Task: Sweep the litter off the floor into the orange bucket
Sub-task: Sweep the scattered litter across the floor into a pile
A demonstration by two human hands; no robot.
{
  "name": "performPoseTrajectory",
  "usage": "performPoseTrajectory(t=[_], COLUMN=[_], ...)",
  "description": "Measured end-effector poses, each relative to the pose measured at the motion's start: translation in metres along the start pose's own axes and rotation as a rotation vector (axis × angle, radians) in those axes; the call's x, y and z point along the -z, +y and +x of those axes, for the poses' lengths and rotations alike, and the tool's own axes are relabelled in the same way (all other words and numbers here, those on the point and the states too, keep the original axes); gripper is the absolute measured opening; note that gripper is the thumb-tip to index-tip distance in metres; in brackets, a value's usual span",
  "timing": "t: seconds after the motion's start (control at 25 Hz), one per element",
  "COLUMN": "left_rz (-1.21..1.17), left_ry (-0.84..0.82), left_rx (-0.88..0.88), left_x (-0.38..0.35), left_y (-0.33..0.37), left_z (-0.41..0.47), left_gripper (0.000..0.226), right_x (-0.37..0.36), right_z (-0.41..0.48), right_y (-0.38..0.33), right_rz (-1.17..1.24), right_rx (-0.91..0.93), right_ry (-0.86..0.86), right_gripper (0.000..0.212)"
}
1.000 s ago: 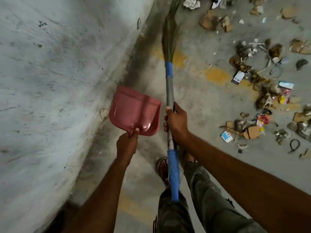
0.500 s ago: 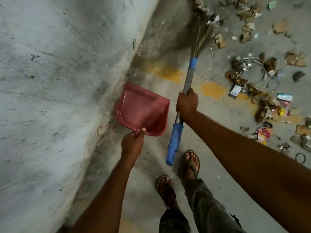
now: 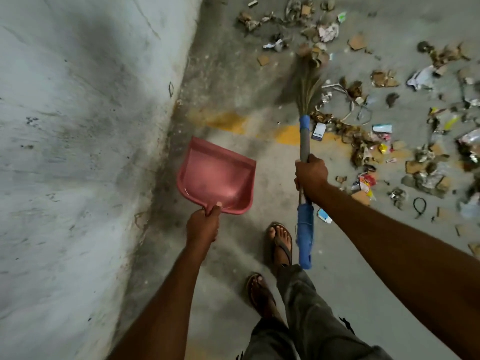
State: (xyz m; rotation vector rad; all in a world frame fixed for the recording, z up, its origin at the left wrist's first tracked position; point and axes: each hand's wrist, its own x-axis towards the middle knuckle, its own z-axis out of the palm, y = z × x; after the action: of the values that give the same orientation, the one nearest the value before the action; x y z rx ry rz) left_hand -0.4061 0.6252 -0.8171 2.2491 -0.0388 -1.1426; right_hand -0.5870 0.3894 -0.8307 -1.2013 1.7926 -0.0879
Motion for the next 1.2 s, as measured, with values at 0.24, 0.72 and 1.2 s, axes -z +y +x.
performPoseTrajectory(t=[0.24, 0.72, 1.2], left_rz=[0.148, 0.168, 0.281], left_ry=[-0.035, -0.09, -0.08], left_rx=[-0.084, -0.055, -0.066], left_x=[0.0, -0.029, -0.116], left_y=[-0.034, -0.09, -0.114], left_z=[-0.047, -0.112, -0.17], left_gripper=[0.06, 0.045, 0.047], right_x=[0.054, 0.117, 0.204], right_z=[-0.116, -0.124, -0.056], right_y=[0.084, 0.193, 0.304], right_rz=[-0.202, -0.162, -0.317], right_rx=[0.109, 0.133, 0.032], right_ry=[-0.307, -0.003, -0.119], right_gripper=[0.013, 0.032, 0.032])
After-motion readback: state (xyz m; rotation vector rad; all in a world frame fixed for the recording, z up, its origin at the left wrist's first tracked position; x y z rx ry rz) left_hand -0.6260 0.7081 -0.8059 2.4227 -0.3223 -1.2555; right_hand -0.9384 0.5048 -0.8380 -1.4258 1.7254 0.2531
